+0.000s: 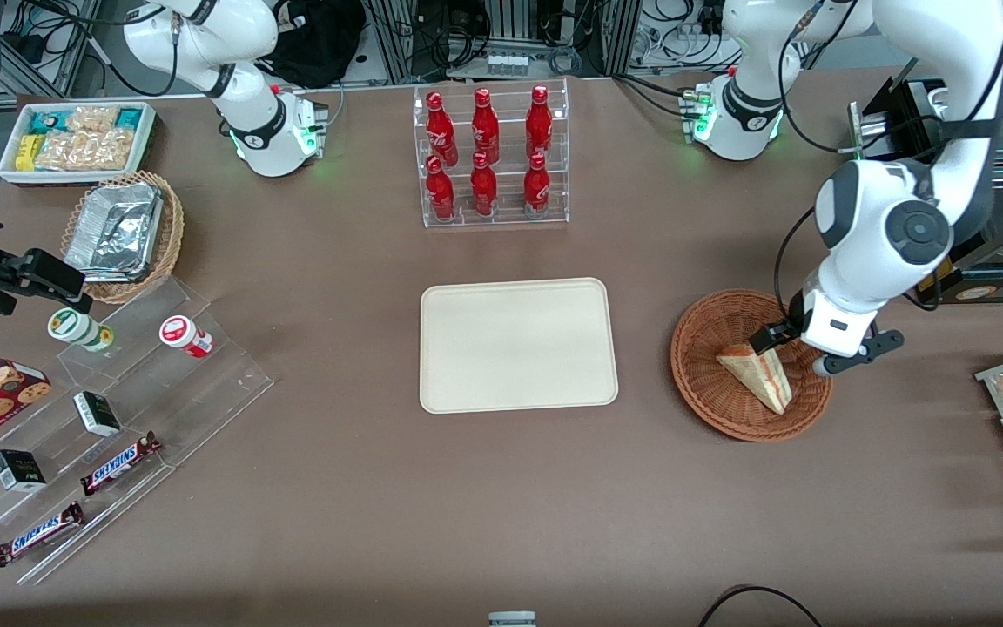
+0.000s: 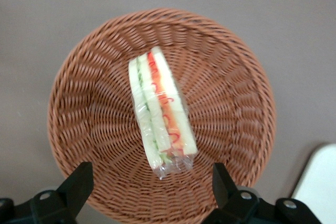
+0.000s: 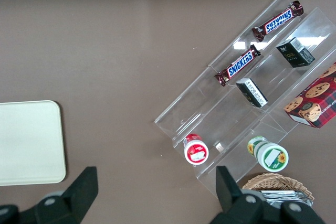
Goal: Place sandwich from basket to tray
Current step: 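Lower the open left gripper around the sandwich and close it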
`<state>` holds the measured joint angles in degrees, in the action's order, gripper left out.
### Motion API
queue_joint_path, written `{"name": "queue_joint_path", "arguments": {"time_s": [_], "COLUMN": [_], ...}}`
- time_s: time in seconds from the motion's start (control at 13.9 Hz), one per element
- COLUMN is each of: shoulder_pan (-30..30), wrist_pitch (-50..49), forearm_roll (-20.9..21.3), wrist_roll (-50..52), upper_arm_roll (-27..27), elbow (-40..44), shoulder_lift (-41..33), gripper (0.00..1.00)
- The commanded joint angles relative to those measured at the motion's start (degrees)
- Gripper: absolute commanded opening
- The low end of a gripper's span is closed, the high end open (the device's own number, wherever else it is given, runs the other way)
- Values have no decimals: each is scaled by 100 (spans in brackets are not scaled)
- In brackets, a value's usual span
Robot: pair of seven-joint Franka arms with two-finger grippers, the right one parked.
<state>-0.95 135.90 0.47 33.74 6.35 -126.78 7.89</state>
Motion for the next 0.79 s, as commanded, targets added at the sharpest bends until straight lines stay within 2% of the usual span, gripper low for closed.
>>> {"name": "queue_joint_path", "arguments": {"time_s": [0.0,0.43,0.51,0.72], "shoulder_pan": [-19,-19,-19,-19], "wrist_pitch": [234,946,1025,982], "forearm_roll": [-38,-47,-47,-47], "wrist_roll": [659,731,730,669], "upper_arm_roll": [-11,-11,-11,-11], "elbow": [-93,-75,-75,12], "shoulder_lift": [150,810,854,863], "gripper": [100,100,92,20]}}
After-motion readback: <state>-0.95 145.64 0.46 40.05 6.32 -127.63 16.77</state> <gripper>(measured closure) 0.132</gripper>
